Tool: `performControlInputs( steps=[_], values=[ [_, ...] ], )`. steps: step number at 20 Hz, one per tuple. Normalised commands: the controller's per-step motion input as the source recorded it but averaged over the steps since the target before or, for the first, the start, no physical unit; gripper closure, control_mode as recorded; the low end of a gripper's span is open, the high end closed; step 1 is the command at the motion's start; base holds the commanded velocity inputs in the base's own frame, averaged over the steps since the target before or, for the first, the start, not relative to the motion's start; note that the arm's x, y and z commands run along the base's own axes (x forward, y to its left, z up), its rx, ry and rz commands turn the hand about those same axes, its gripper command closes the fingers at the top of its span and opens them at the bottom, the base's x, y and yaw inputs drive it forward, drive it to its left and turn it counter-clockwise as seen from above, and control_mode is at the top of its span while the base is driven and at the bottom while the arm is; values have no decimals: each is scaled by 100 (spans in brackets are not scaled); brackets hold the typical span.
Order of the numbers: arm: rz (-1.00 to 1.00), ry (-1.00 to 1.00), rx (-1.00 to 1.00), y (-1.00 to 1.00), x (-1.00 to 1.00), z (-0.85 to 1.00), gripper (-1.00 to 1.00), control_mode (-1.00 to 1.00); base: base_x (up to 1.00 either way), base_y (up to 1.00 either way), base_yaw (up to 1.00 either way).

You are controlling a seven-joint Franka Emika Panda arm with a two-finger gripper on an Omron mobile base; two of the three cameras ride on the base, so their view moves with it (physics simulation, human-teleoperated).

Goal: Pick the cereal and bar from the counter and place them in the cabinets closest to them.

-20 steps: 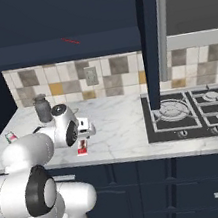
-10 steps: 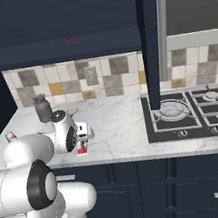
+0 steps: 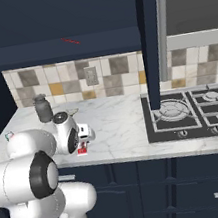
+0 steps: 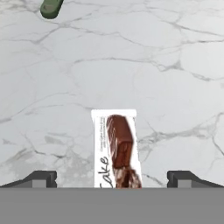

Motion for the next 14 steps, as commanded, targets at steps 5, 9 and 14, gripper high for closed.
performControlInputs(
  steps=[5,9,14],
  values=[
    [0,0,1,0,9,-30,-100,-100,0,0,0],
    [0,0,0,0,1,-38,-100,-100,0,0,0],
    [0,0,0,0,2,-44,-100,-100,0,0,0]
  ],
)
